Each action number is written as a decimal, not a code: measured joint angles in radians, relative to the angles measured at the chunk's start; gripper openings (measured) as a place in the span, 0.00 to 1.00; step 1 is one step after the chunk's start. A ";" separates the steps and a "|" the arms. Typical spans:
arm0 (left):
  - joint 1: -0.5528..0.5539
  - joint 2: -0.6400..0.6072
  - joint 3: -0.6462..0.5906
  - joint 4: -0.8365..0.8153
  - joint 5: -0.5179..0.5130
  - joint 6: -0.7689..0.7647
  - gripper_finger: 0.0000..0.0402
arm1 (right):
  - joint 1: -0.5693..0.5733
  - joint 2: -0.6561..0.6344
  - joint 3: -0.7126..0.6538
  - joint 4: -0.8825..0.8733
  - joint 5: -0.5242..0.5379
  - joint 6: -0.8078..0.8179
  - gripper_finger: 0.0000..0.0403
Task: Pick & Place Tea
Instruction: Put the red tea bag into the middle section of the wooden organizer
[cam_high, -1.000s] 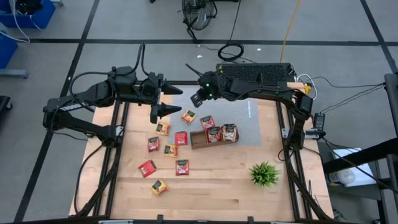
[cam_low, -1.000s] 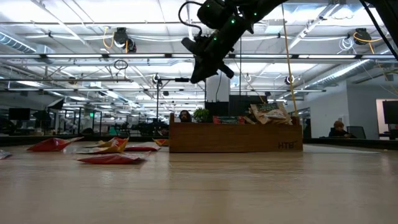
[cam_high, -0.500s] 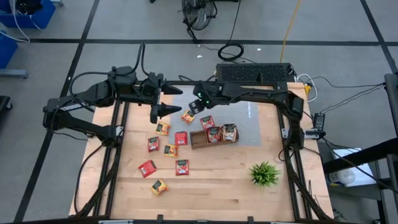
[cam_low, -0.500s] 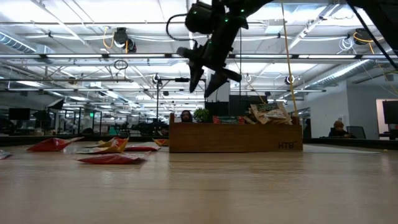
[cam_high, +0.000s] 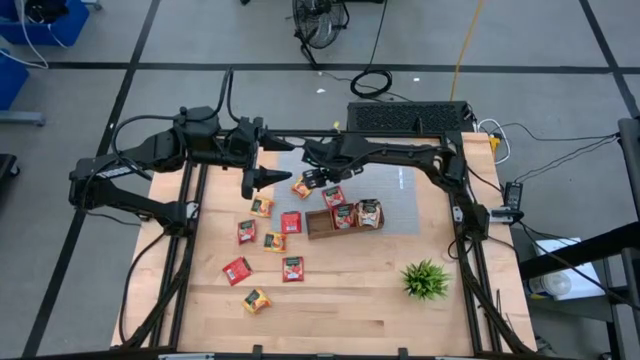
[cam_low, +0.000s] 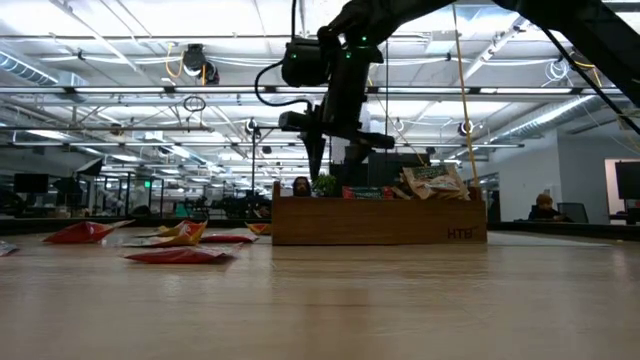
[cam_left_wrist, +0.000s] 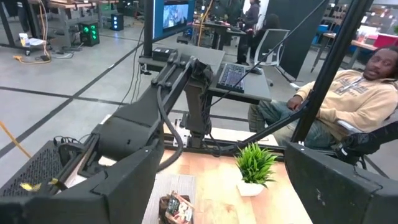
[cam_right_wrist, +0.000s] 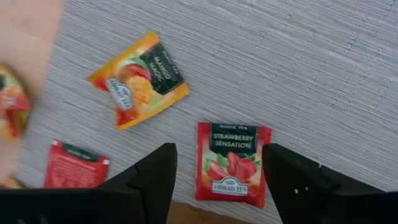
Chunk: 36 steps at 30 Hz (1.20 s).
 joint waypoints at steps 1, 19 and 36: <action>0.000 0.000 0.000 0.000 0.000 0.001 0.87 | 0.000 0.003 -0.001 0.003 0.000 0.000 0.53; 0.000 0.000 0.000 0.000 0.000 0.002 0.87 | 0.012 0.147 -0.001 -0.029 -0.084 0.074 0.58; 0.000 0.000 0.000 0.001 -0.003 0.002 0.87 | 0.002 0.195 0.002 -0.047 -0.128 0.036 0.51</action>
